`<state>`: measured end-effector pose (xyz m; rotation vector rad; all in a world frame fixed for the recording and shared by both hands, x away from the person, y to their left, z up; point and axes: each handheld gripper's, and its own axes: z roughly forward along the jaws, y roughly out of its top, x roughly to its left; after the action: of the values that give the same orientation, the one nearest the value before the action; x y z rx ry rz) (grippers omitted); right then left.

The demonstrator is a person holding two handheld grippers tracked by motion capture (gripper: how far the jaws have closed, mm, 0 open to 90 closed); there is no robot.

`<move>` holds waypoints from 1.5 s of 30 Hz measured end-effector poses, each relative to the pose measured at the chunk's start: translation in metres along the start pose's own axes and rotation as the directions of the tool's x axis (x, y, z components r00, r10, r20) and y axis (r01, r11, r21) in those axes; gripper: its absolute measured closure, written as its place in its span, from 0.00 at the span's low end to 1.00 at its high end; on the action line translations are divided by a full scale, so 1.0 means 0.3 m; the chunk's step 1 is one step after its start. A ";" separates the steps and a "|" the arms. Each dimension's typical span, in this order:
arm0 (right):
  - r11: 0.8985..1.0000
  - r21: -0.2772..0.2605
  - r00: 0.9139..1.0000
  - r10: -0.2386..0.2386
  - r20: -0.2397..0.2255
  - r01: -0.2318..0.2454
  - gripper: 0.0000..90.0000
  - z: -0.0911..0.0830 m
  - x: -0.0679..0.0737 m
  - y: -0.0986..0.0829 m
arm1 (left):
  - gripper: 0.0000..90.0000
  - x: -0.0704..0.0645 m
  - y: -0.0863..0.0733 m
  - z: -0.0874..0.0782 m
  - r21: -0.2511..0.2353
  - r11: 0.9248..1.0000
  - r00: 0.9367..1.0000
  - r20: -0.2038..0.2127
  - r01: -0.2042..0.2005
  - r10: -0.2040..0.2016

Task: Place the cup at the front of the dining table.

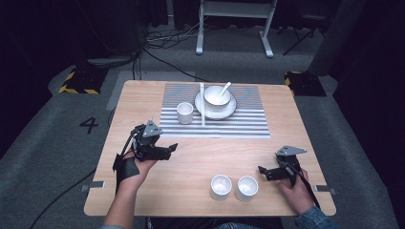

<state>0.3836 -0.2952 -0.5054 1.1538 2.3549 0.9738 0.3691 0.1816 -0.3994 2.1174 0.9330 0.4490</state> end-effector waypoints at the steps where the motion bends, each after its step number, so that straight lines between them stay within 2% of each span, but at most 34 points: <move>1: 1.000 0.000 1.000 0.000 0.000 0.000 0.00 0.000 0.000 0.000 | 0.23 -0.004 -0.008 -0.004 0.008 1.000 1.000 0.004 -0.004 0.004; 6: 1.000 0.000 1.000 0.000 0.000 0.000 0.00 0.000 0.000 0.000 | 0.23 -0.018 -0.062 -0.011 0.030 0.999 1.000 0.015 -0.022 0.022; 9: 1.000 0.000 1.000 0.000 0.000 0.000 0.00 0.000 0.000 0.000 | 0.23 -0.020 -0.106 -0.014 0.041 0.999 1.000 0.006 -0.025 0.025; 12: 1.000 0.000 1.000 0.000 0.000 0.000 0.00 0.000 0.000 0.000 | 0.23 -0.024 -0.134 -0.025 0.024 1.000 1.000 0.013 -0.009 0.009; 23: 1.000 0.000 1.000 0.000 0.000 0.000 0.00 0.000 0.000 0.000 | 0.22 -0.058 -0.224 -0.076 0.007 1.000 1.000 0.018 -0.007 0.007; 30: 1.000 0.000 1.000 0.000 0.000 0.000 0.00 0.000 0.000 0.000 | 0.22 -0.083 -0.280 -0.079 -0.020 1.000 1.000 0.018 0.025 -0.024; 38: 1.000 0.000 1.000 -0.002 0.000 0.002 0.00 -0.001 0.000 -0.001 | 0.22 -0.096 -0.317 -0.063 0.010 0.999 0.999 0.028 0.036 -0.036; 40: 1.000 0.000 1.000 -0.002 0.000 0.002 0.00 -0.001 0.000 -0.001 | 0.21 -0.095 -0.324 -0.056 0.026 0.999 0.999 0.035 0.039 -0.040; 42: 1.000 0.000 1.000 -0.002 0.000 0.002 0.00 -0.001 0.000 -0.001 | 0.21 -0.097 -0.333 -0.050 0.043 0.998 0.998 0.022 0.051 -0.052; 45: 1.000 0.000 1.000 -0.002 0.000 0.002 0.00 -0.001 0.000 -0.001 | 0.21 -0.094 -0.340 -0.042 0.072 0.996 0.997 0.034 0.061 -0.063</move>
<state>0.3835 -0.2954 -0.5054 1.1511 2.3559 0.9737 0.2950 0.2119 -0.4695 2.1464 1.0042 0.3494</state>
